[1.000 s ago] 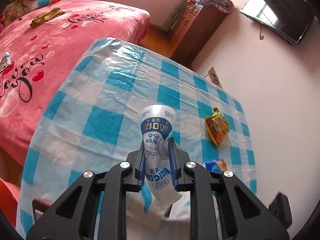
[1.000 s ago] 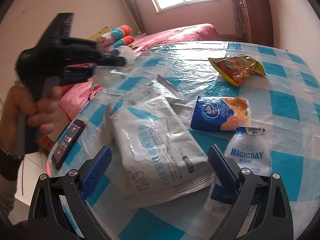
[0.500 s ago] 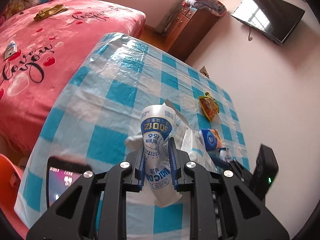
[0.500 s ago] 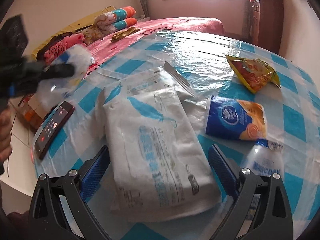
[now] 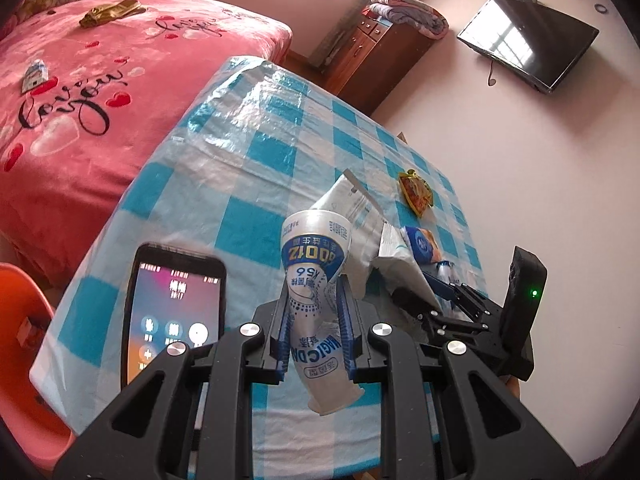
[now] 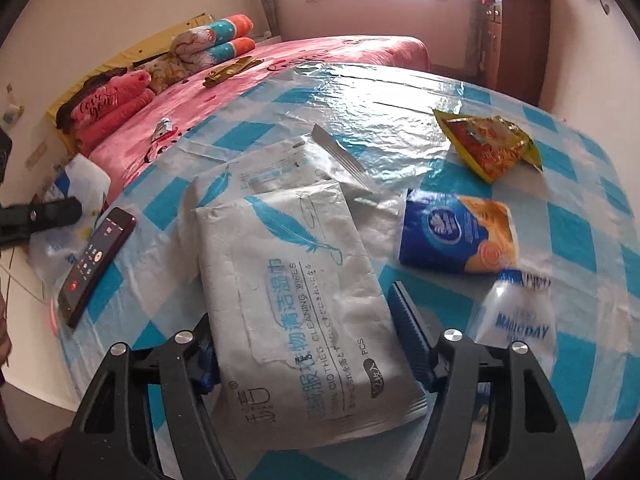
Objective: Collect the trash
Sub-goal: 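Grasp the white feather-print wet-wipe packet with the right tool while the left tool holds the bottle, then carry the bottle and wipe packet to the orange bucket and release both, then move both open tools back over the table, then grasp the second white feather-print wet-wipe packet with the left tool, then grasp the blue Vinda tissue pack with the right tool while the left tool holds the wipes, then carry the wipe packet and tissue pack toward the orange bucket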
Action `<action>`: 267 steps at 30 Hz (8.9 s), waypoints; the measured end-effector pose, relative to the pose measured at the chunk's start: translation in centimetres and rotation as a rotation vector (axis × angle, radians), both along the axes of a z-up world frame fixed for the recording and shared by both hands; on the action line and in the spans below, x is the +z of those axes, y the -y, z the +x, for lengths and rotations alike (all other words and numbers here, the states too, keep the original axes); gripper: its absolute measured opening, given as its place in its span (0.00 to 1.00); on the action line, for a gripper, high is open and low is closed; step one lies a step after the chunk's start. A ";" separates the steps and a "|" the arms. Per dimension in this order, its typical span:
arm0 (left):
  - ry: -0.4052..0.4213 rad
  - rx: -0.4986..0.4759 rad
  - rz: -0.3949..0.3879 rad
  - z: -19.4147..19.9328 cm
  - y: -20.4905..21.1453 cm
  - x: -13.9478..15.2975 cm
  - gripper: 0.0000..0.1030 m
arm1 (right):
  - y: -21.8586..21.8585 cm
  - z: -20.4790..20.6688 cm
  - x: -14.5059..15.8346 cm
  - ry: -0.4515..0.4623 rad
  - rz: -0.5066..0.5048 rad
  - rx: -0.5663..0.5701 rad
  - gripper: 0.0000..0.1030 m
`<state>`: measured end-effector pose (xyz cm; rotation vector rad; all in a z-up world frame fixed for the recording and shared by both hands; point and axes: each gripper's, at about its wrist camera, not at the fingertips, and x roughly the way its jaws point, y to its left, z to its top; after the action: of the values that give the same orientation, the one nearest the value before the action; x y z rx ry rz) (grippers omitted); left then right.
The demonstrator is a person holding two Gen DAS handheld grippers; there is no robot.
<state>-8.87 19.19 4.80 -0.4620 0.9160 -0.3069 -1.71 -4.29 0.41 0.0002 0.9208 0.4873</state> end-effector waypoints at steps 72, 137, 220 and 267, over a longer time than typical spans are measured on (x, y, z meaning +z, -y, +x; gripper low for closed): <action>-0.101 0.766 0.128 -18.2 -27.6 -7.0 0.75 | -33.9 -10.0 9.9 0.080 0.144 0.554 0.89; 0.131 0.013 0.236 -8.5 -1.4 3.0 0.82 | -1.8 -7.5 6.6 0.136 0.115 -0.132 0.91; 0.009 -0.329 0.551 11.5 13.7 -3.9 0.78 | 3.3 6.9 -0.7 -0.023 -0.136 -0.157 0.76; 0.072 -0.120 0.378 4.1 8.5 0.8 0.76 | 1.6 0.4 5.0 0.130 -0.055 -0.135 0.63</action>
<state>-4.76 10.66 5.60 -0.0477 0.9086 -0.2502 -1.28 -5.93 5.39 -0.0193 0.8008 0.3324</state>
